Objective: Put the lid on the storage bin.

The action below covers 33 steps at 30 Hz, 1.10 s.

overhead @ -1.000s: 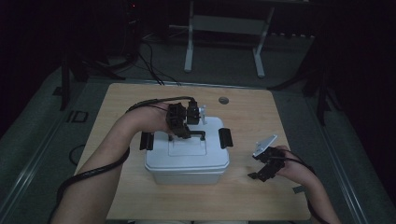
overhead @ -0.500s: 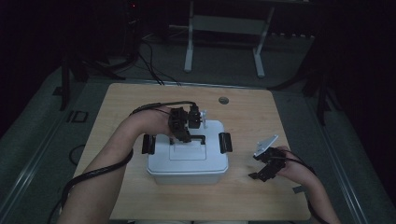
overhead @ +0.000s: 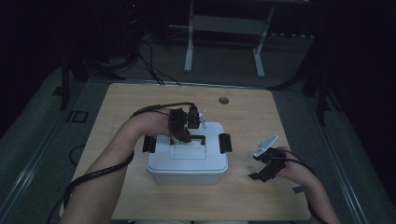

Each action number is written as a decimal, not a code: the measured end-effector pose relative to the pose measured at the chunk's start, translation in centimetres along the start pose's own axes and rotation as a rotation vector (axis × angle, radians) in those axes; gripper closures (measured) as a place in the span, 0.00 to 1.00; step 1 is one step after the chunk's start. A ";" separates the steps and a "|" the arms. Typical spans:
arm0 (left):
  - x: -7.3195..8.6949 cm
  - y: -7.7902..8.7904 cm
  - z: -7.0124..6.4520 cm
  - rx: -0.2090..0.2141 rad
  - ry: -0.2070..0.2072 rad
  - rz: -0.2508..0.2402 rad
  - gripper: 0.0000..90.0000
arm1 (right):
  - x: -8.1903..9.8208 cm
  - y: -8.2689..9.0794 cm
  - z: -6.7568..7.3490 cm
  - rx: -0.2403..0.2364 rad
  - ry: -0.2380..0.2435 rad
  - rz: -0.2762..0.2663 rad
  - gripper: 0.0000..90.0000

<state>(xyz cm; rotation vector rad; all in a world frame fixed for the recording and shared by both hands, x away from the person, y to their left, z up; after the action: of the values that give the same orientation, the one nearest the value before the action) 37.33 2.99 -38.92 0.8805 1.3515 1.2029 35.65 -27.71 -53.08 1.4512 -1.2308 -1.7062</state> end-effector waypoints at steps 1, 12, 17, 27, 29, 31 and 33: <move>0.0 0.0 0.0 0.000 -0.002 -0.003 0.92 | 0.0 0.0 0.0 -0.001 -0.001 0.001 0.20; 2.1 0.4 1.0 -0.048 0.128 -0.060 0.30 | 0.0 0.3 0.0 0.007 -0.003 -0.002 0.20; 3.5 0.6 1.3 -0.064 0.171 -0.112 0.16 | 0.1 0.3 0.0 0.008 -0.008 -0.010 0.20; 7.7 0.9 2.3 -0.160 0.305 -0.273 0.02 | 0.2 0.2 0.0 0.022 -0.013 -0.021 0.19; 8.7 0.9 2.5 -0.197 0.311 -0.288 0.02 | 0.3 0.2 -0.1 0.024 -0.023 -0.023 0.19; 9.5 0.8 2.6 -0.179 0.332 -0.311 0.02 | 0.4 0.2 -0.2 0.031 -0.027 -0.021 0.19; 10.4 0.7 2.6 -0.184 0.350 -0.320 0.02 | 0.4 0.2 -0.2 0.035 -0.030 -0.024 0.19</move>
<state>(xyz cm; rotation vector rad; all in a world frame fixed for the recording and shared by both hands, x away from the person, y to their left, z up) 38.23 13.54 -40.44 0.3143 1.5594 1.2395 35.76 -28.24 -53.08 1.4716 -1.2691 -1.7363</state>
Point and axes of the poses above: each handheld gripper's, and its own axes: y roughly backward along the jaws, x roughly out of its underside, z roughly to its left, the point moved 3 cm from there along -y, roughly forward along the jaws, and after that the axes turned 5 degrees about y, right-handed, at the moved point
